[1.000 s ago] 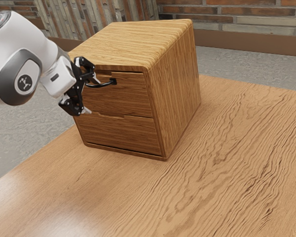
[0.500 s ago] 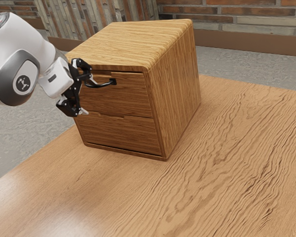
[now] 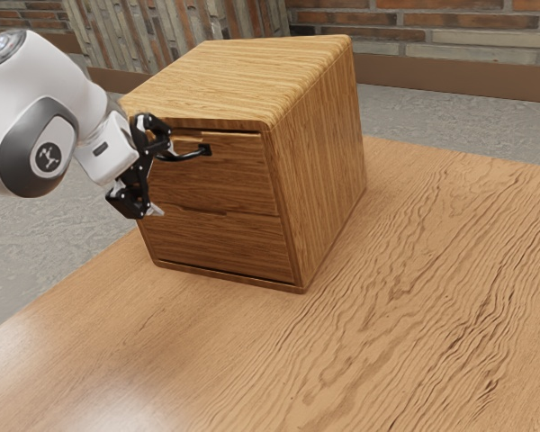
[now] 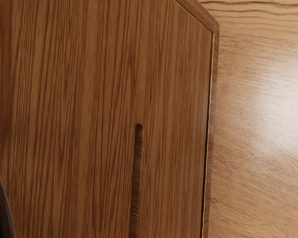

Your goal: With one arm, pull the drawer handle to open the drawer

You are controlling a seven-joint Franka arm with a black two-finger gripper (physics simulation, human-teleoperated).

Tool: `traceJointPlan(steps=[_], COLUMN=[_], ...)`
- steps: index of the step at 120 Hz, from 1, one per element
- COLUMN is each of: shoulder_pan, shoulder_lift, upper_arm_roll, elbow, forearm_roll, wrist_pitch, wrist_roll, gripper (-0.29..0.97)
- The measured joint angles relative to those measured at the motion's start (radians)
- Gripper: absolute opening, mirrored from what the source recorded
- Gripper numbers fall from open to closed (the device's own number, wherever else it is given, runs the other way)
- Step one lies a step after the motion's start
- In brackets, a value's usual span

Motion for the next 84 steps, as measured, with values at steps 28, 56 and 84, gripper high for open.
traceJointPlan(steps=[28, 56, 84], shoulder_pan=[-0.001, -0.003, -0.008], shoulder_lift=[-0.027, -0.062, -0.118], upper_arm_roll=[0.002, 0.021, 0.024], elbow=[-0.038, -0.062, -0.112], forearm_roll=[0.001, 0.002, 0.007], wrist_pitch=[-0.002, -0.022, -0.04], wrist_roll=[0.001, 0.001, 0.002], gripper=[0.68, 0.69, 0.71])
